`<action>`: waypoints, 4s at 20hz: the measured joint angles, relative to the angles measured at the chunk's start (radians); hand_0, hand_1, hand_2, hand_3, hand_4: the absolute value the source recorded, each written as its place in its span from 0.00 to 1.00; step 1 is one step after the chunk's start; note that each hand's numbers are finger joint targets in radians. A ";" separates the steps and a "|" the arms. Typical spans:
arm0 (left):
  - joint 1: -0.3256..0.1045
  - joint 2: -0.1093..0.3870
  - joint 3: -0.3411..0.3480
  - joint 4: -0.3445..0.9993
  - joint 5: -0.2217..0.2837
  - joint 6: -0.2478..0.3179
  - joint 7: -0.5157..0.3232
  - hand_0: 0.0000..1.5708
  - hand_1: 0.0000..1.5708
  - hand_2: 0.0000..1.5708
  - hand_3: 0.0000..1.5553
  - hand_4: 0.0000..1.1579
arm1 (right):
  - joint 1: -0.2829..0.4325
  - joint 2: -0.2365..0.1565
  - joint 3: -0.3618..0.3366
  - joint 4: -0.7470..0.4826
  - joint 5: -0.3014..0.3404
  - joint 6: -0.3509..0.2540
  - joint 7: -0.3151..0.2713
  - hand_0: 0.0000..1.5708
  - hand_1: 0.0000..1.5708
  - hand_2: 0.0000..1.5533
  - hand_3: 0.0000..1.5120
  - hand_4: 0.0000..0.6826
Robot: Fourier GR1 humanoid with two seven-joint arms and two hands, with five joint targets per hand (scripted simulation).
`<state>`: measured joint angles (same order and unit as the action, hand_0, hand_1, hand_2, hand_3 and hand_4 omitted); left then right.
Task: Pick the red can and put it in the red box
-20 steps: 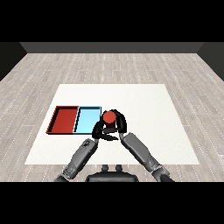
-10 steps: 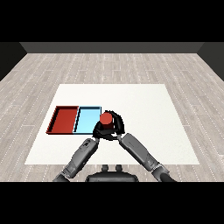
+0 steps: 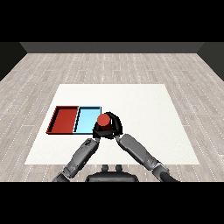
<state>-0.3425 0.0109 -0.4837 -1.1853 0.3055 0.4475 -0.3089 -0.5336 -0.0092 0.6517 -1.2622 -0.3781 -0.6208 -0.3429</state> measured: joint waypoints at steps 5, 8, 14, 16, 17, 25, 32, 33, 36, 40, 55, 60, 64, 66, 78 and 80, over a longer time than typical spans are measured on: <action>-0.002 0.007 -0.035 0.020 -0.005 0.087 0.001 1.00 1.00 0.96 0.91 0.87 | -0.008 -0.004 0.007 0.001 -0.006 0.005 0.001 0.93 0.93 0.93 0.91 0.89; -0.019 0.004 -0.028 0.039 -0.006 0.116 -0.019 1.00 1.00 0.96 0.91 0.83 | -0.004 -0.003 -0.005 -0.006 0.002 0.014 0.002 0.91 0.91 0.93 0.91 0.90; 0.002 0.013 -0.029 0.011 -0.027 0.152 -0.028 1.00 1.00 0.97 0.93 0.97 | -0.007 -0.003 0.028 -0.008 -0.080 -0.011 -0.046 0.75 0.75 0.76 0.72 0.00; -0.001 0.013 -0.022 0.004 -0.042 0.160 -0.015 1.00 1.00 0.97 0.94 0.97 | -0.021 -0.001 0.019 -0.002 -0.056 -0.005 -0.025 0.00 0.00 0.00 0.00 0.00; -0.004 0.012 -0.022 0.005 -0.045 0.166 -0.015 1.00 1.00 0.97 0.94 0.97 | -0.020 -0.005 0.017 -0.005 -0.039 -0.002 -0.012 0.00 0.00 0.00 0.00 0.00; -0.025 0.002 -0.021 0.013 -0.065 0.180 -0.023 1.00 1.00 1.00 0.96 0.98 | 0.012 -0.006 -0.026 -0.056 0.057 0.041 0.060 0.00 0.00 0.00 0.00 0.00; -0.012 -0.006 0.011 0.020 -0.065 0.170 -0.005 1.00 1.00 1.00 0.97 0.98 | 0.045 -0.006 -0.090 -0.095 0.098 0.063 0.073 0.00 0.00 0.00 0.00 0.00; -0.009 0.001 0.024 0.014 -0.065 0.164 0.001 1.00 1.00 1.00 0.96 0.99 | 0.058 -0.015 -0.107 -0.108 0.099 0.073 0.068 0.00 0.00 0.00 0.00 0.00; -0.002 -0.001 0.047 0.004 -0.080 0.163 0.011 1.00 1.00 1.00 0.95 0.98 | 0.094 -0.035 -0.138 -0.182 0.120 0.069 0.087 0.00 0.00 0.00 0.00 0.00; 0.002 0.022 0.084 0.003 -0.095 0.151 0.004 1.00 1.00 1.00 0.95 0.98 | 0.181 -0.111 -0.202 -0.308 0.100 0.119 0.081 0.00 0.00 0.00 0.00 0.00; -0.018 0.347 0.288 0.062 -0.162 0.101 0.090 1.00 1.00 1.00 0.96 0.97 | 0.514 -0.307 -0.415 -0.446 0.030 0.233 0.018 0.00 0.00 0.00 0.00 0.00; -0.069 0.400 0.362 0.257 -0.172 0.058 0.072 1.00 1.00 0.99 0.95 0.95 | 0.537 -0.320 -0.457 -0.410 0.038 0.244 0.017 0.00 0.00 0.00 0.00 0.00; -0.181 0.428 0.397 0.474 -0.203 0.031 0.081 1.00 1.00 0.99 0.95 0.92 | 0.518 -0.313 -0.466 -0.369 0.058 0.232 0.036 0.00 0.00 0.00 0.00 0.00; -0.219 0.425 0.420 0.589 -0.211 0.028 0.051 1.00 1.00 1.00 0.97 0.91 | 0.508 -0.306 -0.461 -0.353 0.078 0.219 0.046 0.00 0.00 0.00 0.00 0.00; -0.374 0.385 0.433 1.048 -0.285 0.058 0.159 0.58 0.58 0.58 0.09 0.61 | 0.413 -0.262 -0.508 -0.173 0.053 0.267 -0.004 0.00 0.00 0.00 0.00 0.00; -0.366 0.395 0.455 1.078 -0.269 0.049 0.167 0.70 0.70 0.67 0.00 0.57 | 0.406 -0.260 -0.513 -0.154 0.055 0.273 -0.013 0.00 0.00 0.00 0.00 0.00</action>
<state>-0.7090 0.4061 -0.0291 -0.1076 0.0368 0.4966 -0.1415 -0.1280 -0.2696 0.1392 -1.4157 -0.3234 -0.3474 -0.3563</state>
